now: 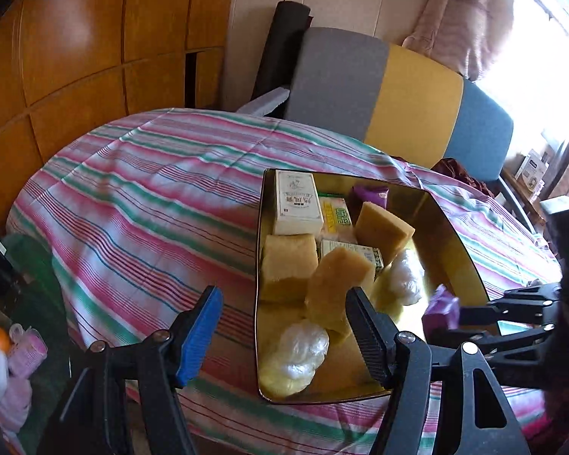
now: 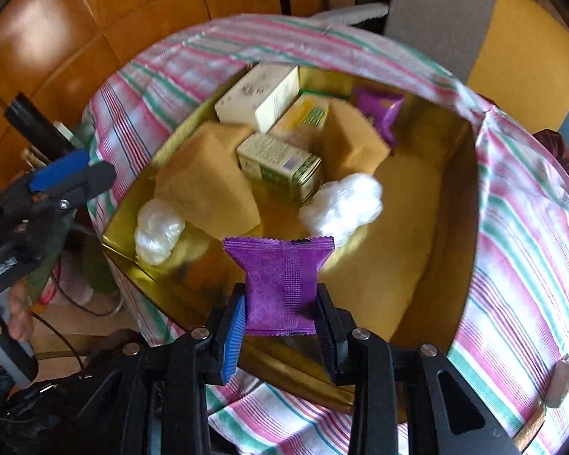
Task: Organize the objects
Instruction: 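Carry the purple pack into the tray with the right tool and release, then move the right tool to the cracker bar and grasp it, then grasp the wrapped white roll with the left tool, then carry the roll into the tray with the left tool and release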
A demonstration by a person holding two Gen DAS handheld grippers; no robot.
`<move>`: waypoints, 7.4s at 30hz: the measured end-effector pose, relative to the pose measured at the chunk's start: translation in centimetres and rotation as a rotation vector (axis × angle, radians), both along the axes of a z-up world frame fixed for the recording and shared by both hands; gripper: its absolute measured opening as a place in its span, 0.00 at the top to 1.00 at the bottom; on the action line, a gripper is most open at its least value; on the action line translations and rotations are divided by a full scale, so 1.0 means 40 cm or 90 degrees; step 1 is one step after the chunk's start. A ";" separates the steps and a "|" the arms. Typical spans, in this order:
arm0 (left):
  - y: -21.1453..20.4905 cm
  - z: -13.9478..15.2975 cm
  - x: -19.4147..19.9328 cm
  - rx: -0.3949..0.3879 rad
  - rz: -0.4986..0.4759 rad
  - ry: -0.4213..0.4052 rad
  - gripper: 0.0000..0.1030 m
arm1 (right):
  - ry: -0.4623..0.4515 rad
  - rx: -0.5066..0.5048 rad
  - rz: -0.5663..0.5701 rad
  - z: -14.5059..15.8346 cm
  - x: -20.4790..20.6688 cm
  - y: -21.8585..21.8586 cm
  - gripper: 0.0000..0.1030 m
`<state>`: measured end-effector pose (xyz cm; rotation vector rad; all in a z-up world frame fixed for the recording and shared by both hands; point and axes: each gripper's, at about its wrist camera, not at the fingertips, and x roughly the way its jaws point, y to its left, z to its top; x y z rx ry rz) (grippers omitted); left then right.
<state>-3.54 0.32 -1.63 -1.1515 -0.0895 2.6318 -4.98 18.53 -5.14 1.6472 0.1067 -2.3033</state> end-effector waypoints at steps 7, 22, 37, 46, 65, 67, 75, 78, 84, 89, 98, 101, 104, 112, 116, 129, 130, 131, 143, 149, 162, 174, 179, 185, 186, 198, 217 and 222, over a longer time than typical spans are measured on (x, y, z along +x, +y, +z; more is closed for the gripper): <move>0.011 -0.013 0.000 0.004 -0.014 -0.006 0.31 | -0.038 0.019 0.016 -0.058 -0.024 -0.043 0.67; 0.002 -0.010 -0.002 -0.002 -0.005 -0.001 0.27 | 0.005 -0.058 -0.018 -0.022 0.008 0.000 0.53; 0.049 0.025 0.028 -0.027 -0.035 0.028 0.27 | 0.087 -0.081 -0.122 0.083 0.097 0.113 0.52; 0.095 0.037 0.049 -0.041 -0.067 0.038 0.26 | 0.105 -0.089 -0.207 0.083 0.134 0.233 0.52; 0.270 0.063 0.076 -0.070 -0.179 0.060 0.25 | 0.106 -0.064 -0.560 0.071 0.325 0.687 0.51; 0.294 0.063 0.078 -0.071 -0.196 0.060 0.25 | 0.100 -0.056 -0.598 0.067 0.352 0.733 0.51; 0.381 0.063 0.095 -0.065 -0.256 0.061 0.24 | 0.064 -0.043 -0.733 0.038 0.454 0.896 0.32; 0.400 0.063 0.098 -0.058 -0.272 0.059 0.24 | 0.047 -0.041 -0.757 0.021 0.470 0.926 0.32; 0.430 0.054 0.106 -0.058 -0.291 0.049 0.24 | -0.004 -0.046 -0.754 -0.037 0.438 0.944 0.32; 0.450 0.056 0.112 -0.059 -0.306 0.048 0.23 | -0.050 -0.021 -0.734 -0.095 0.398 0.937 0.33; 0.520 0.071 0.120 -0.053 -0.346 0.049 0.22 | -0.078 0.051 -0.745 -0.119 0.412 0.935 0.63; 0.552 0.086 0.126 -0.048 -0.364 0.053 0.22 | -0.064 0.066 -0.804 -0.104 0.450 0.960 0.63; 0.593 0.095 0.130 -0.038 -0.384 0.044 0.22 | -0.043 0.045 -0.849 -0.092 0.486 0.981 0.63; 0.744 0.069 0.138 -0.018 -0.455 -0.038 0.23 | -0.030 -0.028 -0.855 -0.102 0.486 0.987 0.63; 0.841 0.031 0.119 0.014 -0.469 -0.122 0.23 | 0.000 -0.042 -0.858 -0.082 0.498 0.981 0.63; 1.173 -0.084 0.064 0.050 -0.447 -0.261 0.23 | 0.072 -0.130 -0.892 -0.046 0.558 1.032 0.63; 1.195 -0.094 0.062 0.049 -0.441 -0.269 0.23 | 0.075 -0.138 -0.889 -0.045 0.560 1.032 0.63; 1.220 -0.109 0.061 0.046 -0.432 -0.278 0.23 | 0.076 -0.145 -0.887 -0.044 0.563 1.031 0.63; 1.342 -0.193 0.057 0.002 -0.396 -0.278 0.35 | 0.087 -0.162 -0.892 -0.057 0.545 1.065 0.63; 1.294 -0.184 0.059 -0.002 -0.443 -0.257 0.46 | 0.067 -0.155 -0.876 -0.071 0.527 1.059 0.63; 1.005 -0.153 0.130 -0.074 -0.485 -0.131 0.46 | -0.012 -0.118 -0.765 -0.115 0.432 1.003 0.63; 0.919 -0.114 0.210 -0.090 -0.499 -0.038 0.46 | -0.035 -0.043 -0.724 -0.124 0.404 0.967 0.63; 0.879 -0.073 0.221 -0.071 -0.494 -0.013 0.46 | -0.040 -0.022 -0.713 -0.125 0.402 0.961 0.62; 0.830 -0.015 0.221 -0.046 -0.477 0.015 0.46 | -0.042 0.004 -0.701 -0.126 0.398 0.952 0.62; 0.821 -0.006 0.220 -0.042 -0.474 0.020 0.46 | -0.042 0.007 -0.700 -0.126 0.398 0.952 0.62; 0.715 0.041 0.183 -0.017 -0.420 0.038 0.46 | -0.040 0.048 -0.678 -0.122 0.398 0.944 0.62; 0.347 0.071 0.010 0.116 -0.240 -0.031 0.46 | -0.042 0.068 -0.669 -0.114 0.402 0.970 0.62; 0.227 0.049 -0.030 0.150 -0.192 -0.060 0.46 | -0.042 0.069 -0.667 -0.113 0.402 0.986 0.62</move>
